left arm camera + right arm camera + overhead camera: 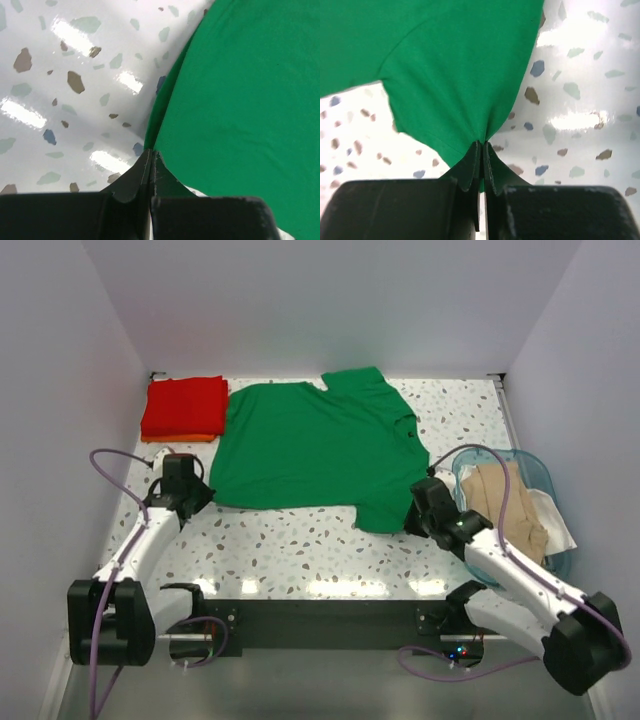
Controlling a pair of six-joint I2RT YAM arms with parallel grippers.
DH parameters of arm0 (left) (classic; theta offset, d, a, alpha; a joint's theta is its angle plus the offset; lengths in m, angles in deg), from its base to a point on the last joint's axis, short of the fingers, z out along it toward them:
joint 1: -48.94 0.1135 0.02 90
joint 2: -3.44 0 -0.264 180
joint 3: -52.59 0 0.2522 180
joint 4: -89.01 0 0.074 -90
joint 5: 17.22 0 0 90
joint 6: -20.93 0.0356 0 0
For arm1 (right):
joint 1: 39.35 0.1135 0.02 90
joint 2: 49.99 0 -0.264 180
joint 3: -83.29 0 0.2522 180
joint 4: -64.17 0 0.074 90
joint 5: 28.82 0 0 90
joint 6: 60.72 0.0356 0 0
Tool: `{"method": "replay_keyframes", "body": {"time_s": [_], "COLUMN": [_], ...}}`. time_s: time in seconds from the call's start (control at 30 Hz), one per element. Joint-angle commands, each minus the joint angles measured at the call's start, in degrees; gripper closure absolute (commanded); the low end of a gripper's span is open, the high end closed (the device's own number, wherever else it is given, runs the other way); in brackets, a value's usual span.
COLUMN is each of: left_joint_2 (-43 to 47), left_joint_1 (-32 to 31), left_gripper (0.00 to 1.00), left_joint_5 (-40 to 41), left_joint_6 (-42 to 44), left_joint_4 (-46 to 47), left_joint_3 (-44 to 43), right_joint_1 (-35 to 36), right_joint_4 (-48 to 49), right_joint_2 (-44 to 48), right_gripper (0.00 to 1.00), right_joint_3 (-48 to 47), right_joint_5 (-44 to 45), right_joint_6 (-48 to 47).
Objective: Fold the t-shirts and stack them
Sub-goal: Flatten the tshirt out
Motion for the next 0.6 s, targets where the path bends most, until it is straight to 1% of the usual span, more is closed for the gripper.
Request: {"method": "replay_keyframes", "body": {"time_s": [0.0,0.07,0.1,0.17,0.2,0.33,0.4,0.47,0.5,0.57], "left_joint_2": [4.3,6.4,8.8,12.2,13.2,17.6,18.9,18.7,17.7,15.7], "left_joint_1": [0.4,0.4,0.4,0.4,0.4,0.4,0.4,0.4,0.4,0.4], "left_gripper": [1.0,1.0,1.0,1.0,1.0,1.0,1.0,1.0,1.0,1.0], "left_joint_5": [2.0,2.7,3.0,3.9,4.1,3.9,3.4,2.0,1.4,-0.1], "left_joint_6": [-1.5,-2.3,-2.5,-3.4,-3.7,-5.0,-5.4,-5.2,-4.8,-3.0], "left_joint_4": [-2.3,-4.1,-5.2,-6.4,-7.8,-9.7,-9.4,-8.3,-6.7,-4.8], "left_joint_3": [1.8,2.7,3.1,4.1,4.3,5.6,5.7,5.8,5.6,4.9], "right_joint_1": [0.3,0.3,0.3,0.4,0.3,0.3,0.4,0.4,0.3,0.3], "right_joint_4": [-7.8,-11.1,-12.3,-15.9,-17.1,-23.1,-23.5,-22.1,-21.4,-17.0], "right_joint_2": [9.4,13.2,17.2,21.2,24.7,31.3,32.1,30.7,29.4,23.4], "right_gripper": [1.0,1.0,1.0,1.0,1.0,1.0,1.0,1.0,1.0,1.0], "right_joint_3": [2.5,3.6,3.8,4.4,4.3,3.8,3.1,2.2,0.4,-1.3], "right_joint_5": [-4.1,-6.0,-6.6,-8.0,-8.4,-10.9,-11.4,-10.9,-9.4,-9.3], "right_joint_6": [2.6,3.2,3.8,4.6,4.7,5.2,4.8,4.2,3.1,2.1]}}
